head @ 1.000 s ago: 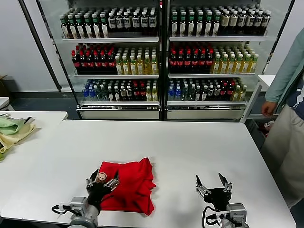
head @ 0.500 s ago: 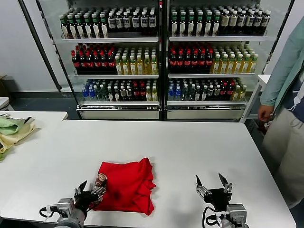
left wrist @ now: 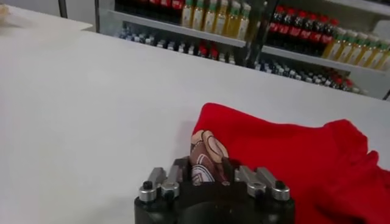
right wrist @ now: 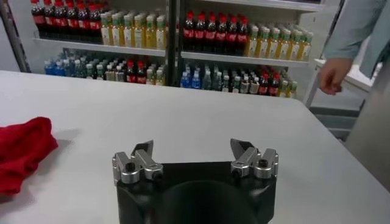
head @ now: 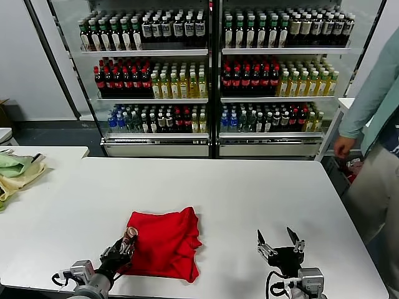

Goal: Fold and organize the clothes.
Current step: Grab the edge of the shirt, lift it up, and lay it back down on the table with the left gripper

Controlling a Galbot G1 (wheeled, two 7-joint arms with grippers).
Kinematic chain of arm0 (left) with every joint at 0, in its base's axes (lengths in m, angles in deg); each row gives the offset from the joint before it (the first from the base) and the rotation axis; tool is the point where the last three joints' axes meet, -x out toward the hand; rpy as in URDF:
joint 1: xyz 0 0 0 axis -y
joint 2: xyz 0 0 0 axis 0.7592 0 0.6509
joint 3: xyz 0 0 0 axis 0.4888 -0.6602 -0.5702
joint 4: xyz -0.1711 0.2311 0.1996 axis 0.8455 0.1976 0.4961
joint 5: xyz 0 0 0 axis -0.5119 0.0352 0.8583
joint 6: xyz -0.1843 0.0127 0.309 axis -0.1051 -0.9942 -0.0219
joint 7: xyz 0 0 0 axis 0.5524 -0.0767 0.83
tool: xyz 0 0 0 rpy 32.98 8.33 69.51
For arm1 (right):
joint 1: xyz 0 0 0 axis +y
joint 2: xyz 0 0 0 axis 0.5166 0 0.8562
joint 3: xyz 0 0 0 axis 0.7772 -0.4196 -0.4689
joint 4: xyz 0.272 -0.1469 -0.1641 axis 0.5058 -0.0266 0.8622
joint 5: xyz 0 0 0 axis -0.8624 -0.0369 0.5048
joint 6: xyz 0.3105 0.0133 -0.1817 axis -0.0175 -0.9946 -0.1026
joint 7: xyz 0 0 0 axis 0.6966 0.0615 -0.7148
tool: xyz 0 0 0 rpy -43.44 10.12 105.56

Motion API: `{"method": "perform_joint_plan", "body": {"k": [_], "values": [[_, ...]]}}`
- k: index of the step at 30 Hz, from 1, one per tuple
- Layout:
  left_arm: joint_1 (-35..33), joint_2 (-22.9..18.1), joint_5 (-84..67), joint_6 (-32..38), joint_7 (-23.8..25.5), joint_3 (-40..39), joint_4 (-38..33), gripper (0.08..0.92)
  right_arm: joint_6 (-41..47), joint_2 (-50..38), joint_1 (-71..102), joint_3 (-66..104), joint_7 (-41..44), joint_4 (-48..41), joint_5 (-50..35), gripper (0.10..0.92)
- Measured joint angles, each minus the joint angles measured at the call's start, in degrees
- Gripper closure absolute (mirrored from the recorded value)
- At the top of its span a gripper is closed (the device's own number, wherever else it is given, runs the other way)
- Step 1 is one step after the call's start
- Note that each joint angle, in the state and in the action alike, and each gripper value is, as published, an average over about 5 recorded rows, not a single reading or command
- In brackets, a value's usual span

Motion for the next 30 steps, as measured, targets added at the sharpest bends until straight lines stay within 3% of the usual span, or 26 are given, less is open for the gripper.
{"method": "perform_joint_plan", "body": {"k": [10,19,25,30], "values": [[-0.8,0.4,-0.9,0.8,1.4,2.4,-2.2,0.859,0.0,0.0,0.5,0.5,0.0,0.8,0.0,0.203],[-0.9,3.4,-2.6,-1.7,2.8,14.3,-8.9,0.869,0.0,0.0,0.3,0.3,0.0,0.8,0.0,0.203],[-0.8,7.1,-2.7,-3.8,4.7,24.7,-9.5,0.869,0.0,-0.2,0.0,0.2,0.0,0.7,-0.1,0.203],[-0.3,8.9,-1.5,-4.8,5.8,27.9,-10.0,0.869,0.0,0.2,-0.2,0.1,0.0,0.4,-0.1,0.203]]}}
